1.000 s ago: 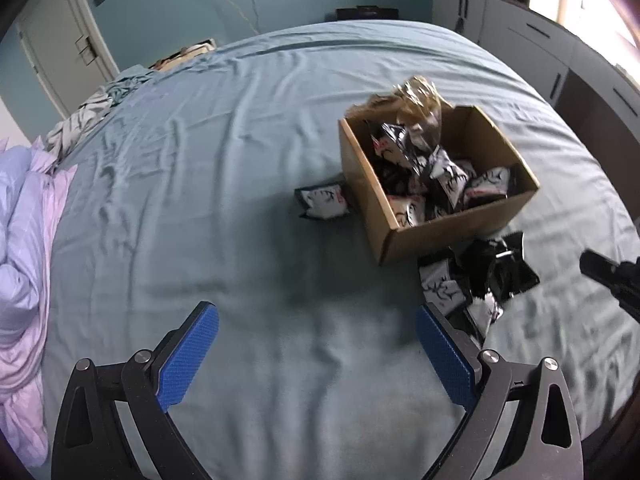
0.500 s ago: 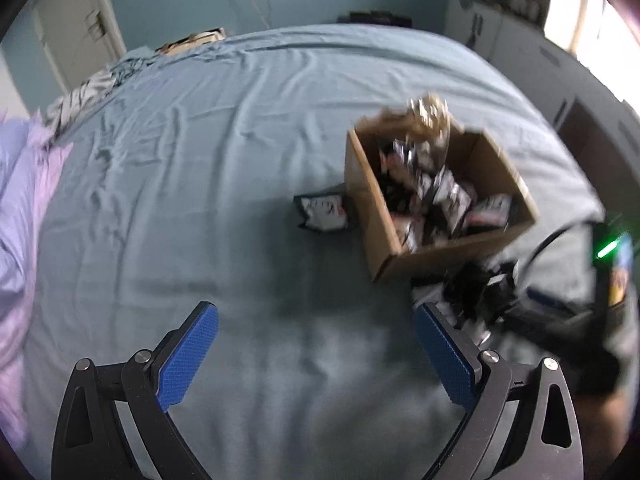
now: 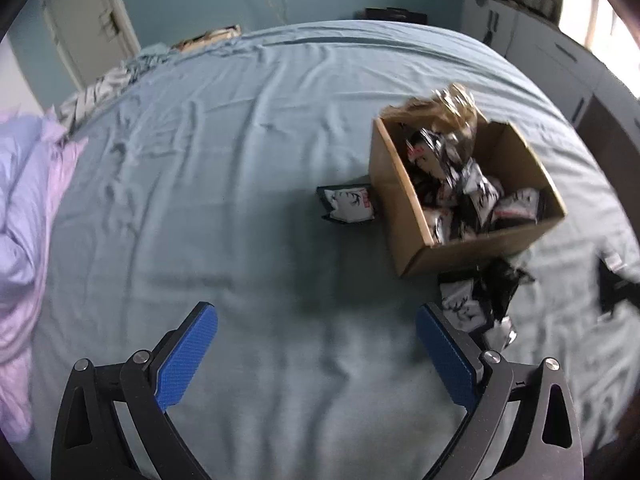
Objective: Organize snacks
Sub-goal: 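Grasp a black packet with the left tool while the right tool holds its black packet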
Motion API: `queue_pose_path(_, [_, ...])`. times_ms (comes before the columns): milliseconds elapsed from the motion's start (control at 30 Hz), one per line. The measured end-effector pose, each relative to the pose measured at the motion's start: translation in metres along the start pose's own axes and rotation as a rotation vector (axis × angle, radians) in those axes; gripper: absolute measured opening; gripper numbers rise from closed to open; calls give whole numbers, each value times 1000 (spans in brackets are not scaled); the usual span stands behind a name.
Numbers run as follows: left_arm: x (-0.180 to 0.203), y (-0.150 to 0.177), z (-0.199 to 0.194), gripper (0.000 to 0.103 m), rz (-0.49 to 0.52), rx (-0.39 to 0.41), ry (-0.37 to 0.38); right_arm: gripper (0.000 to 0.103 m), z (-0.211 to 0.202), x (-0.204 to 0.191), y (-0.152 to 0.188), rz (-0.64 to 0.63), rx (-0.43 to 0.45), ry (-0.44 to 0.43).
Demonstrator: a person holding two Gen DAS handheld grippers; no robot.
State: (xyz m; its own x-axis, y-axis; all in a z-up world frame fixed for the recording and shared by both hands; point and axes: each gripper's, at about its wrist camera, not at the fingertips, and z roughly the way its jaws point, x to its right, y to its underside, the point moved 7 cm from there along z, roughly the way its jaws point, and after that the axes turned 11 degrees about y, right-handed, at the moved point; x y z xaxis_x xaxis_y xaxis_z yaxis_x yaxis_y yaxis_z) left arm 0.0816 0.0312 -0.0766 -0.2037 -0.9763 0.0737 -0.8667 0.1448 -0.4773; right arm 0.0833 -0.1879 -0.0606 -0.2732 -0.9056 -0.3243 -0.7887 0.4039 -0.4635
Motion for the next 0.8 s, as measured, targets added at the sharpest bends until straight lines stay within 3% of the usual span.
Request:
queue_pose_path(100, [17,9,4,101,71,-20,2,33,-38,26,8,48,63,-18])
queue_pose_path(233, [46,16,13,101,146,-56,70,33,-71,54,30,58,130,-5])
queue_pose_path(300, [65,18,24,101,192,-82,108,33,-80,59,35,90,137,-51])
queue_pose_path(433, [85,19,48,101,224,-119,136,33,-67,58,36,118,112,-42])
queue_pose_path(567, [96,15,70,100,188,-160,191,33,-36,50,29,101,37,-28])
queue_pose_path(633, [97,12,77,94,162,-170,210,33,-29,46,29,74,27,-17])
queue_pose_path(733, [98,11,91,72,65,-200,303,33,-26,44,26,51,27,-15])
queue_pose_path(800, [90,17,100,31,-27,-251,340,33,-26,44,25,49,25,-9])
